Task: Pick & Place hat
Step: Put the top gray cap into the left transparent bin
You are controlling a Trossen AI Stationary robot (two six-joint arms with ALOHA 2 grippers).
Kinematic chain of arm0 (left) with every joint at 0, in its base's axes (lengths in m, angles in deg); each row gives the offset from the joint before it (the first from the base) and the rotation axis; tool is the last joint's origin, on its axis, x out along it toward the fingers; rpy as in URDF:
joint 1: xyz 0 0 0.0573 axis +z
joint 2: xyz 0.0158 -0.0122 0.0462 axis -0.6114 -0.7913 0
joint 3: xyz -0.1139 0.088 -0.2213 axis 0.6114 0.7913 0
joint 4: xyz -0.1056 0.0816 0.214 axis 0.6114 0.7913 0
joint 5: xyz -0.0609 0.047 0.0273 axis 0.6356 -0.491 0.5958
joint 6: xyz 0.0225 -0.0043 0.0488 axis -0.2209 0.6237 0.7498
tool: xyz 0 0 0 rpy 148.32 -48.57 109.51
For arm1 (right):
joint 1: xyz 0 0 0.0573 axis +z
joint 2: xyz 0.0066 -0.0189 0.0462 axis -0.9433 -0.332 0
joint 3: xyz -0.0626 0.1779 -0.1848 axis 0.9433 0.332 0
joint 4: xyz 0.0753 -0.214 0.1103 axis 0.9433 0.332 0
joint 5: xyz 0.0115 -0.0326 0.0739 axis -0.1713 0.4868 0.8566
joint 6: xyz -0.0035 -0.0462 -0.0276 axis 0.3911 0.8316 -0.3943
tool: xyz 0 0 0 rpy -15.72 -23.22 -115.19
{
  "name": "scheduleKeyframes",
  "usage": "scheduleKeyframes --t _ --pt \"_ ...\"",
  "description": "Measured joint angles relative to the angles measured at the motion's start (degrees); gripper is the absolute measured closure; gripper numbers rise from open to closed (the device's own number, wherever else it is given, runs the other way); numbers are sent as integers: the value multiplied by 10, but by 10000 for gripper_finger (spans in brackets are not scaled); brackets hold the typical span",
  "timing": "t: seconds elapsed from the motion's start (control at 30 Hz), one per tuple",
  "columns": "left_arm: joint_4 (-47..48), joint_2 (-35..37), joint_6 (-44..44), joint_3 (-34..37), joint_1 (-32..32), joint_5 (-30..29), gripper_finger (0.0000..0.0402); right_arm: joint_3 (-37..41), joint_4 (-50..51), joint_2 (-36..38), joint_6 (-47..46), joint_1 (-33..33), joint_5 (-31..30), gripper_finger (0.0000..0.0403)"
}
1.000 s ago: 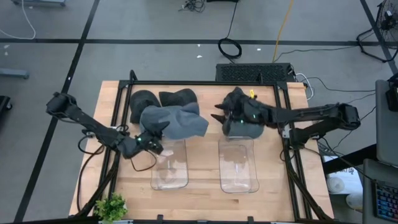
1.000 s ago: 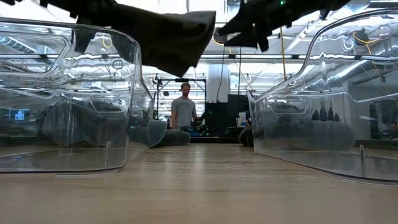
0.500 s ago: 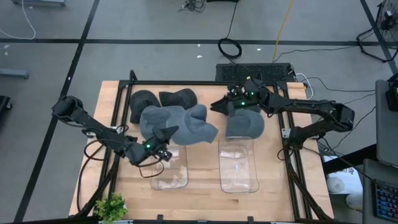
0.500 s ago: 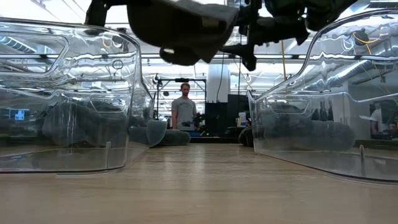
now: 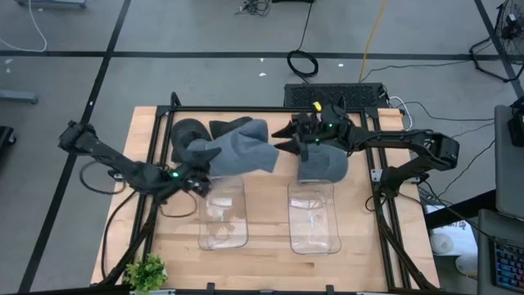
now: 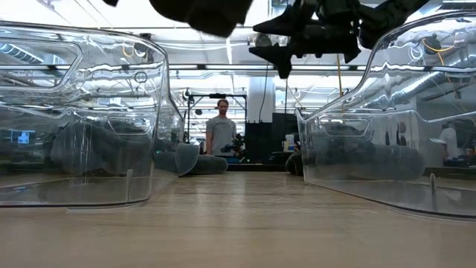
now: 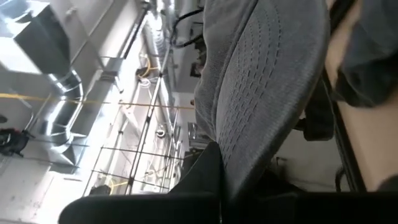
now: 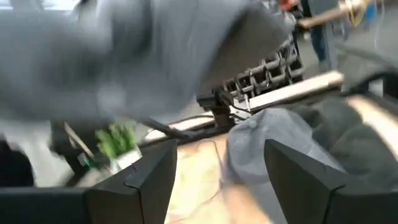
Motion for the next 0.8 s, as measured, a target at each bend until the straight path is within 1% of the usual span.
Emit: scheduleKeyframes --t 0.07,0.17,0.27,0.37,0.43,0.47,0.5,0.57,0.63,0.67,0.7,0.73,0.77,0.8 --pt "0 24 2 0 -7 3 393 0 -2 1 80 11 -16 176" --pt "-1 49 -7 0 -21 26 393 0 1 0 219 40 -69 185" --pt "-1 55 -21 0 -33 41 393 0 -20 0 376 91 -166 193" --pt "1 52 -20 0 -37 26 393 0 -54 0 519 151 -269 197" --pt "5 53 -20 0 -36 16 393 0 -77 0 580 187 -317 197" --pt "5 53 -20 0 -35 12 393 0 -89 0 585 203 -344 197" --pt "5 53 -17 0 -34 8 393 0 -101 0 573 216 -376 198" --pt "5 53 -5 0 -34 2 393 0 -122 2 499 236 -460 200" --pt "4 53 1 0 -34 5 393 0 -117 17 390 241 -542 204" --pt "4 53 2 0 -35 7 393 -1 -107 27 325 235 -562 207" --pt "5 53 4 0 -36 10 393 -5 -80 38 262 225 -561 209" --pt "5 53 5 0 -36 11 393 -8 -48 52 198 213 -539 212" --pt "5 52 10 0 -36 13 393 -8 -15 62 129 197 -504 215" --pt "4 49 12 0 -36 14 393 -7 8 67 51 177 -453 217"
